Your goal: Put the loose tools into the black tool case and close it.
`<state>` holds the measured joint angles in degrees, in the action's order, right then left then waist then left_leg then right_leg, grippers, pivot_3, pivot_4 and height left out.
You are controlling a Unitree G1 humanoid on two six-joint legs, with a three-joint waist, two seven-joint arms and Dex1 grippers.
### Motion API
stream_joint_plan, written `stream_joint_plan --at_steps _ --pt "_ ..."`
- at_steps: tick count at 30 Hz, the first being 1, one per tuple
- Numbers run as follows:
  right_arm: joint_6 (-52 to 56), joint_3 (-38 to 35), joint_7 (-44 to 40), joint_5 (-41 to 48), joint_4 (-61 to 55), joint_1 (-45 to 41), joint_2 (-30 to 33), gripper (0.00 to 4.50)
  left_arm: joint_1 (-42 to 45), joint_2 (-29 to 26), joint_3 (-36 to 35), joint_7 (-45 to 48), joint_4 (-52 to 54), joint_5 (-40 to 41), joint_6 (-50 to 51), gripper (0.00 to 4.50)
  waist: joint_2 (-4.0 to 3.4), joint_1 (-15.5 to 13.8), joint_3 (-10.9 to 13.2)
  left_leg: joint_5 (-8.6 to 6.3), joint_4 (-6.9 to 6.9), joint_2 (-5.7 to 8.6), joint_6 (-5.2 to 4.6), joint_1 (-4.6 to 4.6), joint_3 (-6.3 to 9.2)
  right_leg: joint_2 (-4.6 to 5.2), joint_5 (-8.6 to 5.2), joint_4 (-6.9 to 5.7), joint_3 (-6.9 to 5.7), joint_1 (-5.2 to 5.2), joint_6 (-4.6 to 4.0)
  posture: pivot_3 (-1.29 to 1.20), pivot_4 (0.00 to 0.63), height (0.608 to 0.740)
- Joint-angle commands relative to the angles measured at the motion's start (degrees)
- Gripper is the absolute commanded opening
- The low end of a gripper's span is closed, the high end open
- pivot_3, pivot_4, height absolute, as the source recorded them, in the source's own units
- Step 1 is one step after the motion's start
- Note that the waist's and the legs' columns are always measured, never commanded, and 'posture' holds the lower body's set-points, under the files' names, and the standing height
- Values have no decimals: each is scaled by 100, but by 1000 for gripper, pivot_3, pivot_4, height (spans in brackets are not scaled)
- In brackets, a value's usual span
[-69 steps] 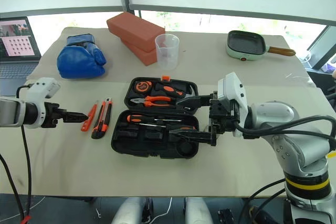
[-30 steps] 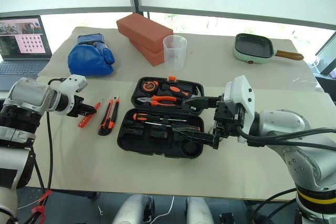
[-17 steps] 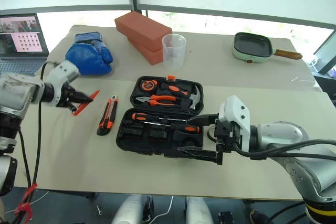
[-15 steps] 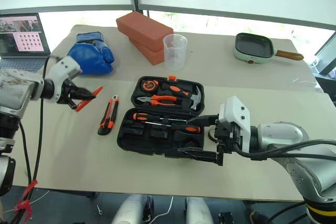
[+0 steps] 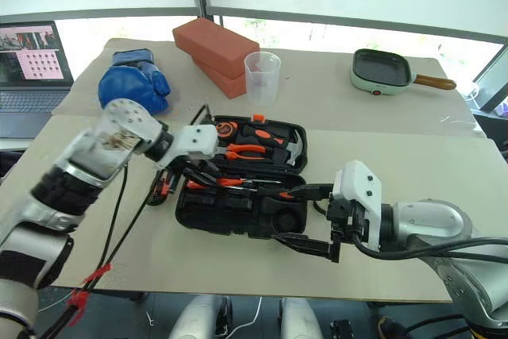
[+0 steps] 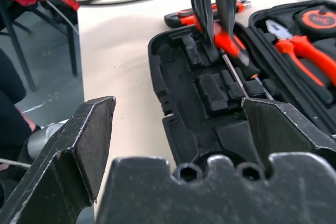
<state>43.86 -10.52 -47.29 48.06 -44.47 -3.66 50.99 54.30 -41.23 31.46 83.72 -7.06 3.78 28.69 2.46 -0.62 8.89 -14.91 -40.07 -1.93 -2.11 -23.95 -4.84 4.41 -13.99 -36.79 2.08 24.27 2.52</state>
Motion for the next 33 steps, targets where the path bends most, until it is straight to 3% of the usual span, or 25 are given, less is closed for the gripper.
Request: stream_joint_plan --at_steps 1,17,19,26,32,33 --pt "-84 -272 177 166 -258 60 -33 4500 210 149 42 101 -147 -189 0 365 0 -4 0 0 0 1 0 -1 0 0 0 0 0 0 0 0 150 738" --pt "2 -285 767 393 -246 -106 25 4500 62 446 270 429 -585 -670 -33 365 -1 -5 -1 -1 -4 0 -3 -1 1 1 0 1 1 -2 2 0 150 738" --pt "0 -281 779 392 -218 -127 27 4500 53 441 235 458 -556 -659 -19 1367 -1 -4 -1 -1 -4 0 -3 -2 2 1 0 1 1 -2 2 0 150 738" --pt "3 -179 790 410 -182 -83 -25 4500 201 -98 -513 831 107 169 834 3716 -1 -1 -1 -1 -13 -2 -3 -9 4 1 1 -4 0 3 2 0 150 738" --pt "5 -201 740 414 -123 -28 5 4500 -125 -616 -1232 805 551 892 1076 3716 -4 10 -2 -2 -16 -4 -3 -14 10 0 0 -9 -1 8 3 0 150 738" --pt "12 -204 733 405 -113 -28 20 4500 -322 -583 -1403 703 548 957 827 3475 -4 3 -2 -2 -18 -2 -4 -13 10 2 -1 -8 -1 3 5 0 150 738"
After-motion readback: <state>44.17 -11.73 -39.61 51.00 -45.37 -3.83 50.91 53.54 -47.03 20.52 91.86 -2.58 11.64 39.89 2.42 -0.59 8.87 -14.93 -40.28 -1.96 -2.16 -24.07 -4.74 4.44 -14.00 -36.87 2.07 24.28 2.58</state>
